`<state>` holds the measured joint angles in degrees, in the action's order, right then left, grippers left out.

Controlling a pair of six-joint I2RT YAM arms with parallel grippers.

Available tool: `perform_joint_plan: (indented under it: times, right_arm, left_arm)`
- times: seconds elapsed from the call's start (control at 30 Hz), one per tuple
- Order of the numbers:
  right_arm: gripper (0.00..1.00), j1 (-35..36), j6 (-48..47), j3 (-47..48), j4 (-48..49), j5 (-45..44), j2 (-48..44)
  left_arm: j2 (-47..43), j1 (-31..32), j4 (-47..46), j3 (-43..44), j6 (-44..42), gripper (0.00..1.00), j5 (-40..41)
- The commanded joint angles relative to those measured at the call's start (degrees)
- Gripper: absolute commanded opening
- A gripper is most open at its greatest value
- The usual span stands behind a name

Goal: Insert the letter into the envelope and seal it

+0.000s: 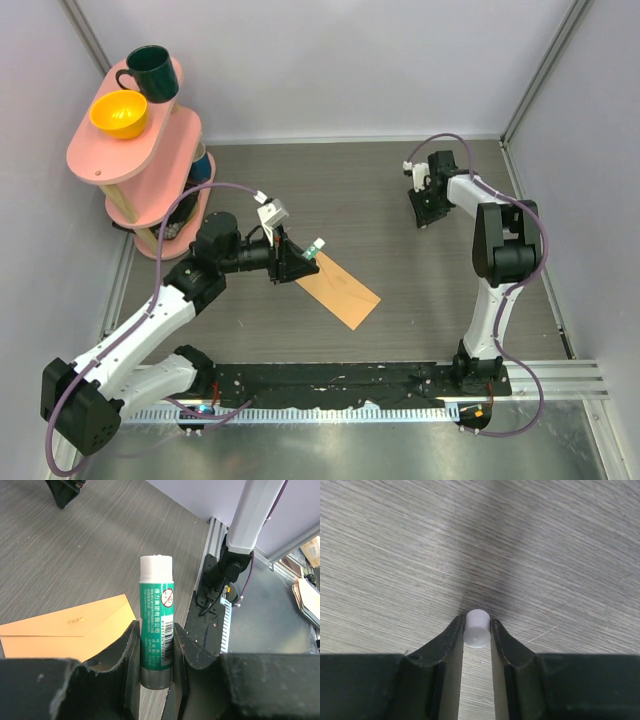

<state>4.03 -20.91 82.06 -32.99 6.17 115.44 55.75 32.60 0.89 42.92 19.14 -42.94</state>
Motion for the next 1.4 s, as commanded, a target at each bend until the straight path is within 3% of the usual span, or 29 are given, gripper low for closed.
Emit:
perform_joint_plan:
  times: [0.0,0.17,0.3,0.4,0.67,0.77,0.97,1.37]
  right_arm:
    - [0.06,0.36,-2.12,3.53,-4.06,2.07,-3.11]
    - [0.01,0.36,-8.87,15.1,-21.55,18.4,-9.25]
    - [0.01,0.8,-9.68,23.99,-39.64,40.25,-11.02]
    - [0.01,1.85,-8.37,25.78,-43.99,48.9,-13.9]
    - [0.01,13.78,4.28,25.61,-41.29,60.18,-21.65]
    - [0.01,17.84,15.69,21.93,-32.69,62.37,-24.72]
    - [0.01,21.45,39.76,13.05,-5.36,65.19,-29.83]
    - [0.01,25.67,34.44,15.5,-11.47,64.4,-29.13]
  left_arm:
    - [-0.81,-0.26,-1.5,0.5,-1.37,0.0,-0.48]
    - [-2.92,-0.26,2.8,1.73,-9.1,0.0,-0.83]
    - [-4.24,-0.26,3.42,1.73,-15.08,0.0,-1.44]
    - [-5.56,-0.17,2.46,1.56,-17.9,0.0,-3.46]
    - [-8.81,0.01,-0.36,0.76,-23.35,0.0,-2.15]
    - [-8.29,1.32,-0.36,1.38,-24.23,0.0,-2.41]
    - [-8.81,3.87,-3.17,1.56,-24.06,0.0,-1.01]
    - [-8.9,4.75,-5.81,2.0,-22.3,0.0,-0.74]
